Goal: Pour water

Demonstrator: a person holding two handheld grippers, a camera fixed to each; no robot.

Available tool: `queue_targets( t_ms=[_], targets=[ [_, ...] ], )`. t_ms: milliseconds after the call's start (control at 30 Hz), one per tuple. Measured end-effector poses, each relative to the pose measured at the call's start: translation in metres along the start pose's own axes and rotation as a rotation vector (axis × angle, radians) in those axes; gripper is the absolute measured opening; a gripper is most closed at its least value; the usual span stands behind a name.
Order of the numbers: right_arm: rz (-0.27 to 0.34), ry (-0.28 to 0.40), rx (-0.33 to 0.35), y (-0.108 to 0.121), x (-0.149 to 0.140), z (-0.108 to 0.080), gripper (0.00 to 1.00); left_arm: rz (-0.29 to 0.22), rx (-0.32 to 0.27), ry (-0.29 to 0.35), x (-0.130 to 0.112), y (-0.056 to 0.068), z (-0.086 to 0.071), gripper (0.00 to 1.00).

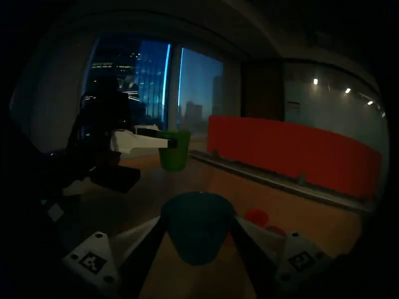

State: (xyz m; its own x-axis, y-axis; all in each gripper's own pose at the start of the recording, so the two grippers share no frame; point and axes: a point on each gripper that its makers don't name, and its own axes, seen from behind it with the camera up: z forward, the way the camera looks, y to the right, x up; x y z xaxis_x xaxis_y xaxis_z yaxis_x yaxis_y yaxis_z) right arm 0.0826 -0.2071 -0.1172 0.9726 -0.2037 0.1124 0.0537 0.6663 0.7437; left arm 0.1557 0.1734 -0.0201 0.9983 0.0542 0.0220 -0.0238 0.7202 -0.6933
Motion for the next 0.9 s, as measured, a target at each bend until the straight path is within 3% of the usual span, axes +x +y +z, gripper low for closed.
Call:
queue_targets(
  t_ms=[567, 900],
  targets=[
    [-0.017, 0.029, -0.014, 0.011, 0.017, -0.004, 0.91, -0.004, -0.03, -0.016, -0.012, 0.027, -0.01, 0.88],
    [-0.084, 0.029, -0.016, 0.021, 0.031, -0.001, 0.91, 0.001, -0.047, -0.022, -0.021, 0.042, -0.015, 0.88]
  ],
)
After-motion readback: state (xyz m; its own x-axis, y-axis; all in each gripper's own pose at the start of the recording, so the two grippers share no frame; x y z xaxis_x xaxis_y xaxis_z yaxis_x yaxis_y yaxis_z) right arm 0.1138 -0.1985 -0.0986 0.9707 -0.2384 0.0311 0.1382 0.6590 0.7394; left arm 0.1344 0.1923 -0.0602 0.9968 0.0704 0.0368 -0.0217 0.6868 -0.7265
